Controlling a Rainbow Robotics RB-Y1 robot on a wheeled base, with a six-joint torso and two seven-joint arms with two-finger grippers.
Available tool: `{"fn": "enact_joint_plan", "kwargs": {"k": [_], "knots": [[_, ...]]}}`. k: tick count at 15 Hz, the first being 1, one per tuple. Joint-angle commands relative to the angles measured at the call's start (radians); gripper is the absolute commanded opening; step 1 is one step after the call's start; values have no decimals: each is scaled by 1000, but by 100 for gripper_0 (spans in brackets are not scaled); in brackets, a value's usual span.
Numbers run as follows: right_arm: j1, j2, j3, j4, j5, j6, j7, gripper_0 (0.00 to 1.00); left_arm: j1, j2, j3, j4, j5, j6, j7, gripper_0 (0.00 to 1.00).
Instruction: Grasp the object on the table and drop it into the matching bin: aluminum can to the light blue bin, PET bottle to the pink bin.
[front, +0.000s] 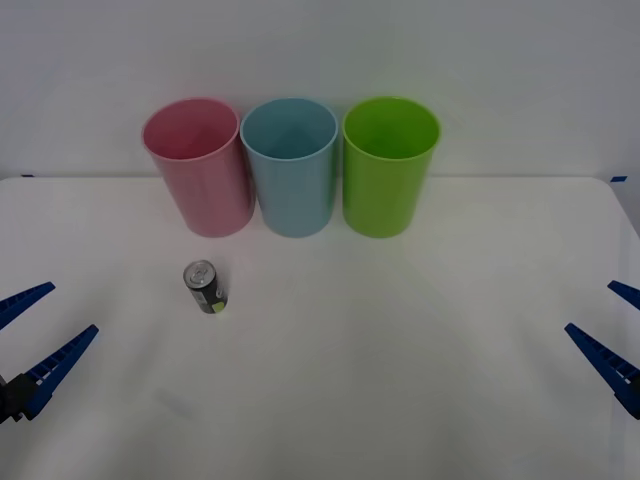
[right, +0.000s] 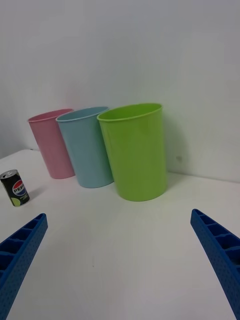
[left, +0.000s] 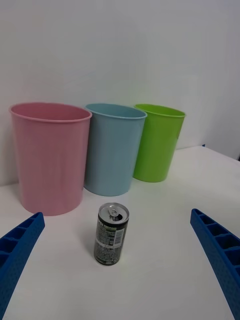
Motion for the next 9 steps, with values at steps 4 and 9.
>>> {"fn": "enact_joint_plan", "kwargs": {"k": [4, 9], "knots": [[0, 0, 0, 0, 0, 0, 0, 100, 1, -36, 1, -3, 20, 5, -2, 100], [0, 0, 0, 0, 0, 0, 0, 100, 11, -30, -10, -8, 26, 14, -9, 100]]}}
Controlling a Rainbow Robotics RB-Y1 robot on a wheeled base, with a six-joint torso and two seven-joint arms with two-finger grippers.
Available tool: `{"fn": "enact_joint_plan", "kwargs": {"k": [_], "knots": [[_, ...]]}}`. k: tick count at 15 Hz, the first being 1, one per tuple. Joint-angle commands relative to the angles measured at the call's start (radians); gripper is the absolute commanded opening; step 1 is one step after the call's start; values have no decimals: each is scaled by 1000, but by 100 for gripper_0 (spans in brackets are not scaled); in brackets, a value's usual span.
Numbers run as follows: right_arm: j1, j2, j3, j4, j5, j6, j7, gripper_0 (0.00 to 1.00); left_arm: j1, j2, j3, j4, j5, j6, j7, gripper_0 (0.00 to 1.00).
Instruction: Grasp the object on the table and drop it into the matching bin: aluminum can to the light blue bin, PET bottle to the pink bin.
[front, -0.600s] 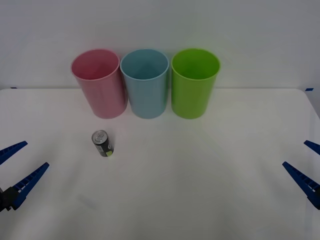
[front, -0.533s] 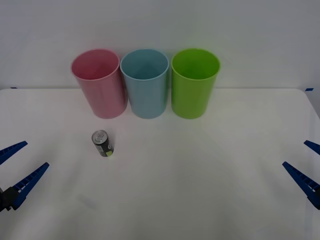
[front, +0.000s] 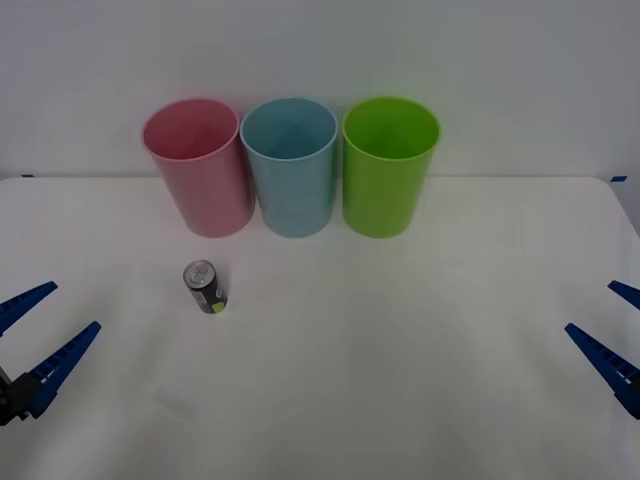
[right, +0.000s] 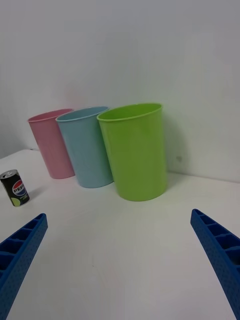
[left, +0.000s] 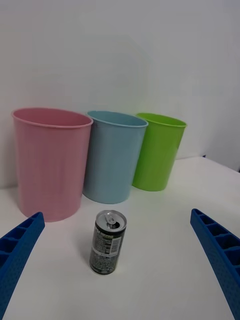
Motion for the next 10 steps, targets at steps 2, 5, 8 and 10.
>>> {"fn": "enact_joint_plan", "kwargs": {"k": [2, 5, 8, 10], "knots": [[0, 0, 0, 0, 0, 0, 0, 100, 11, 0, -2, 0, -3, 0, -17, 100], [0, 0, 0, 0, 0, 0, 0, 100, 25, 0, 1, 0, -29, 0, -37, 100], [0, 0, 0, 0, 0, 0, 0, 100, 33, 0, -5, 0, -67, 10, -49, 100], [0, 0, 0, 0, 0, 0, 0, 100, 37, 0, -8, 0, -90, 17, -58, 100]]}}
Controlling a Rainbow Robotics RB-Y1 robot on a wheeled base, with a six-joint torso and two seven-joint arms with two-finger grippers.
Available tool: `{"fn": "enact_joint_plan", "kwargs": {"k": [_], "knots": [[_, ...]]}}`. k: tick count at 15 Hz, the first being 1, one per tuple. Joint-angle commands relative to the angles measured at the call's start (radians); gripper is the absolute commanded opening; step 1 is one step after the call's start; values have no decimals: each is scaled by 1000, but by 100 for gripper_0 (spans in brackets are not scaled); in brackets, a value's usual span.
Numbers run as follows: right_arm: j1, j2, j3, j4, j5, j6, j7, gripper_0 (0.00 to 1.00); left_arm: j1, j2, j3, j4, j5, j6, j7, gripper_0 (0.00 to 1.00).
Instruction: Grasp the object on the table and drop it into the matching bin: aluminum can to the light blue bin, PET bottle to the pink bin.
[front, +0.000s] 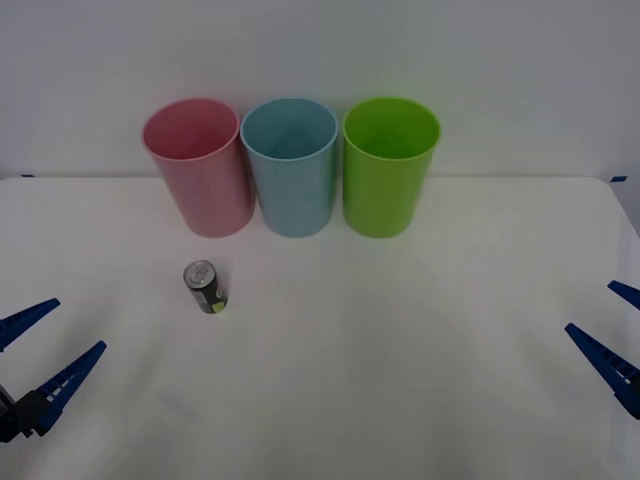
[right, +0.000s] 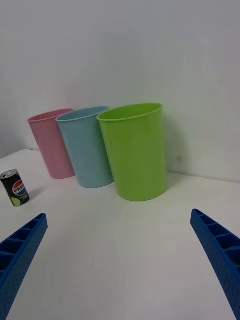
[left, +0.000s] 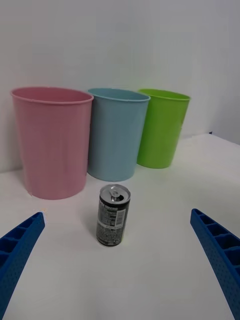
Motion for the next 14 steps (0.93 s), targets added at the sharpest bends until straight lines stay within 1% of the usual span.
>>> {"fn": "enact_joint_plan", "kwargs": {"k": [1, 7, 11, 14], "knots": [[0, 0, 0, 0, 0, 0, 0, 100, 9, 0, -2, 0, -36, 15, -14, 100], [0, 0, 0, 0, 0, 0, 0, 100, 21, -1, -29, 0, -80, 69, -48, 100], [0, 0, 0, 0, 0, 0, 0, 100, 23, -1, -107, 0, -89, 159, -62, 100], [0, 0, 0, 0, 0, 0, 0, 100, 4, -17, -121, 1, -123, 178, -48, 100]]}}
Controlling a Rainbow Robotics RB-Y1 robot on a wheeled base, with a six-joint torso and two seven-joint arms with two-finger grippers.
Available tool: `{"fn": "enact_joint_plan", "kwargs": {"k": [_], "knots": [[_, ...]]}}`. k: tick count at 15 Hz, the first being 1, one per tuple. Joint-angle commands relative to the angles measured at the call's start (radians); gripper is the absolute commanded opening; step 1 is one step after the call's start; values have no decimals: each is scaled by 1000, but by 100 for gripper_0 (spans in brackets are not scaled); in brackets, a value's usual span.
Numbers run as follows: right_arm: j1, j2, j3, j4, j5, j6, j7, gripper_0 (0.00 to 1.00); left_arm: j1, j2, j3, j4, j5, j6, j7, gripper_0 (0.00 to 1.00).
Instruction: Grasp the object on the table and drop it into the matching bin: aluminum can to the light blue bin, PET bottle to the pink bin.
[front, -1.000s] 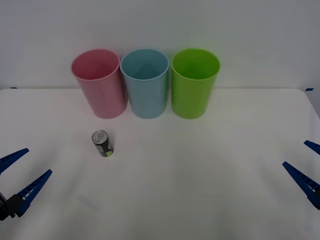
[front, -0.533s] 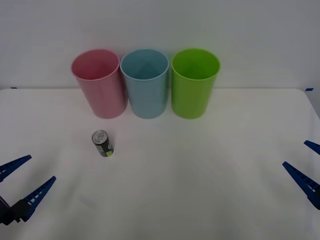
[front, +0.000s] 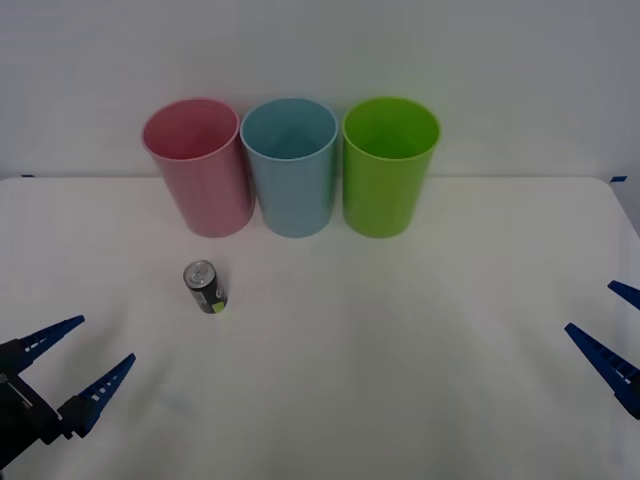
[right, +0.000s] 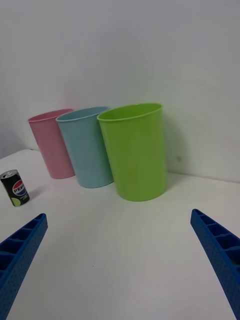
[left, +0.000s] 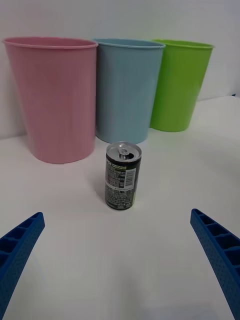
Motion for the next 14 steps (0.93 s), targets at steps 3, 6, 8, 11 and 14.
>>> {"fn": "enact_joint_plan", "kwargs": {"k": [3, 6, 8, 11, 14], "knots": [[0, 0, 0, 0, 0, 0, 0, 100, -51, -53, -2, 26, -65, 6, 23, 100], [0, 0, 0, 0, 0, 0, 0, 100, -74, -97, 1, 26, -111, 23, 37, 100], [0, 0, 0, 0, 0, 0, 0, 100, -88, -122, 3, 28, -147, 31, 43, 100], [0, 0, 0, 0, 0, 0, 0, 100, -121, -145, 1, 51, -188, 39, 52, 100], [0, 0, 0, 0, 0, 0, 0, 100, -195, -148, -10, 137, -197, 39, 47, 100]]}}
